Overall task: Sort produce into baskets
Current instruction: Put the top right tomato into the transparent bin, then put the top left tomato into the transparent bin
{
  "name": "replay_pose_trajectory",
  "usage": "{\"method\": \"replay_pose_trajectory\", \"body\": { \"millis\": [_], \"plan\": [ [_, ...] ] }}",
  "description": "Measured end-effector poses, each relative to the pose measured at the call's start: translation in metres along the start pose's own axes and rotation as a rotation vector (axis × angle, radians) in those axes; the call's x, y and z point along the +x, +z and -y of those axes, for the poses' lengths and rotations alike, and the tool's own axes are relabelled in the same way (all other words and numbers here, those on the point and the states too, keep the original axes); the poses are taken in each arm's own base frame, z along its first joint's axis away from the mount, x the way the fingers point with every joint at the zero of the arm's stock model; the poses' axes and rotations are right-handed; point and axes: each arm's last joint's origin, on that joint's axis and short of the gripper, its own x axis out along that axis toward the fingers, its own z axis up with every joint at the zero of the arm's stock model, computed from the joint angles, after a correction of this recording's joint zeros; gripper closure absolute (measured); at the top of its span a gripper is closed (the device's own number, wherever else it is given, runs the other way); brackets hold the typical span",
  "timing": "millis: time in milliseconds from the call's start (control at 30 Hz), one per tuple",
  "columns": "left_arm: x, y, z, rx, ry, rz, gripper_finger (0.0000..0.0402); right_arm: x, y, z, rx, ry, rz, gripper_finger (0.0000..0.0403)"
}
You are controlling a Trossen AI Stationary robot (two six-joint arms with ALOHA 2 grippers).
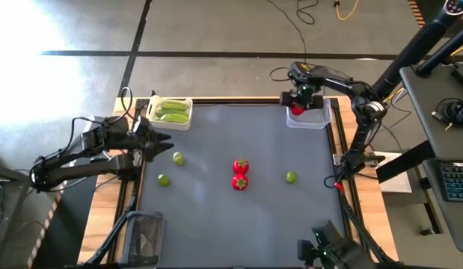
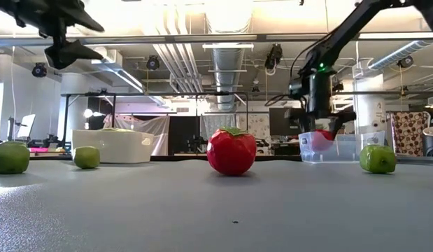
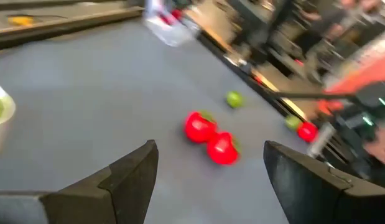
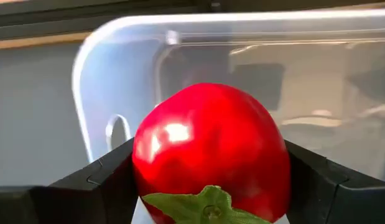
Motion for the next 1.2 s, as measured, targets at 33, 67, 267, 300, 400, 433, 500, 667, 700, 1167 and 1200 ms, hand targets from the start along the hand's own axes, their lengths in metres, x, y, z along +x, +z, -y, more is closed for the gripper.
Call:
{"method": "replay_pose_trajectory", "body": {
  "millis": [33, 67, 267, 300, 400, 433, 500, 667, 700, 1167, 1200],
  "plan": [
    [0.0, 0.0, -0.001, -0.001, 0.014, 0.006, 0.0128, 0.004, 0.002, 0.0, -0.002, 0.005, -0.012, 0.0108],
    [0.001, 0.0, -0.001, 0.0, 0.021, 0.009, 0.0128, 0.008, 0.004, 0.0, -0.004, 0.002, -0.026, 0.0103],
    [0.005, 0.003, -0.001, 0.006, 0.041, 0.025, 0.0128, 0.02, 0.005, -0.001, -0.035, 0.027, -0.088, 0.007],
    [0.006, 0.003, -0.001, 0.013, 0.041, 0.025, 0.0128, 0.021, 0.005, -0.001, -0.036, 0.031, -0.094, 0.0066],
    [0.009, 0.006, 0.001, 0.036, 0.034, 0.037, 0.0128, 0.019, 0.004, -0.001, -0.044, 0.03, -0.09, 0.0055],
    [0.01, 0.006, 0.001, 0.038, 0.032, 0.039, 0.0128, 0.017, 0.003, -0.001, -0.045, 0.032, -0.086, 0.0052],
    [0.012, 0.008, 0.002, 0.041, 0.026, 0.048, 0.0128, 0.01, 0.003, -0.001, -0.049, 0.037, -0.079, 0.0047],
    [0.012, 0.015, 0.006, 0.044, 0.025, 0.048, 0.0128, -0.017, -0.004, -0.001, -0.063, 0.056, 0.001, 0.0042],
    [0.012, 0.017, 0.007, 0.051, 0.024, 0.049, 0.0128, -0.024, -0.008, -0.001, -0.062, 0.042, 0.028, 0.0042],
    [0.024, 0.025, 0.015, 0.111, -0.07, -0.05, 0.0128, -0.102, -0.205, -0.09, -0.382, 0.225, 0.202, 0.0042],
    [0.026, 0.026, 0.017, 0.111, -0.106, -0.064, 0.0128, -0.099, -0.222, -0.099, -0.384, 0.253, 0.189, 0.0042]
  ]
}}
